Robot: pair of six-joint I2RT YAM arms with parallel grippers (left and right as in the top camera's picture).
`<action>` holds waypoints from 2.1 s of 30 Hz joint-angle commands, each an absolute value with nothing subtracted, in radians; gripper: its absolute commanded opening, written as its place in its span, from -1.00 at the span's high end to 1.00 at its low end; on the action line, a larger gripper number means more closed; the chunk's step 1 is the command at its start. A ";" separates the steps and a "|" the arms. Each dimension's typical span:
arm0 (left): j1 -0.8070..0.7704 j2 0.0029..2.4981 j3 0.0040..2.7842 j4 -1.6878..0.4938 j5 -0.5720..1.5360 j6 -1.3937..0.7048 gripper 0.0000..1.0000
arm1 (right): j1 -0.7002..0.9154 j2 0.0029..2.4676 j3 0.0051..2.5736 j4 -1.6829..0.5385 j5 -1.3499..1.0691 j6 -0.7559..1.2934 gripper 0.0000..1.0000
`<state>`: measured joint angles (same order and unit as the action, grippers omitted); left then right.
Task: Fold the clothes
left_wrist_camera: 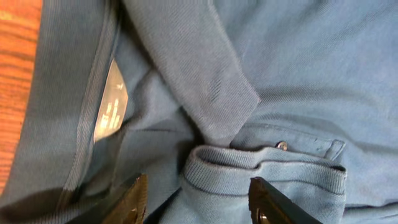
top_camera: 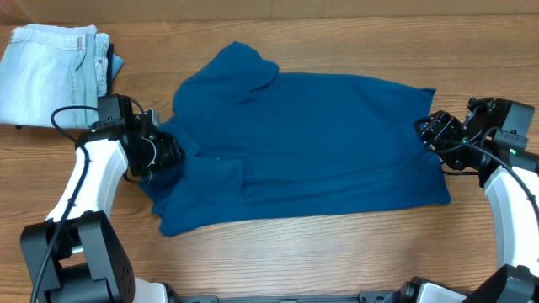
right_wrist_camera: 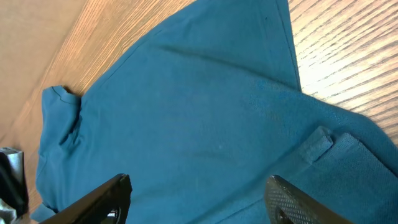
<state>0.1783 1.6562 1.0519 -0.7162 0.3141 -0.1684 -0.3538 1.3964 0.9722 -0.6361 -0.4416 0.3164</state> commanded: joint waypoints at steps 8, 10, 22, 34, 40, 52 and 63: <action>0.162 1.735 1.073 -0.712 0.360 -0.134 0.03 | -0.353 1.401 0.983 -0.630 -0.447 0.309 -0.44; 0.157 1.740 1.073 -0.710 0.360 -0.133 0.03 | -0.353 1.401 0.983 -0.630 -0.447 0.309 -0.44; 0.128 1.741 1.067 -0.701 0.355 -0.111 0.16 | -0.353 1.401 0.983 -0.629 -0.447 0.310 -0.44; 0.128 1.741 1.067 -0.698 0.333 -0.111 0.66 | -0.353 1.401 0.983 -0.630 -0.447 0.310 -0.43; 0.131 1.738 1.103 -0.716 0.334 -0.112 0.92 | -0.353 1.401 0.983 -0.630 -0.447 0.310 -0.43; 0.130 1.739 1.287 -0.813 0.302 -0.112 0.92 | -0.353 1.401 0.983 -0.630 -0.446 0.309 -0.43; 0.131 1.739 1.287 -0.865 0.167 -0.112 0.31 | -0.353 1.401 0.983 -0.630 -0.439 0.309 -0.43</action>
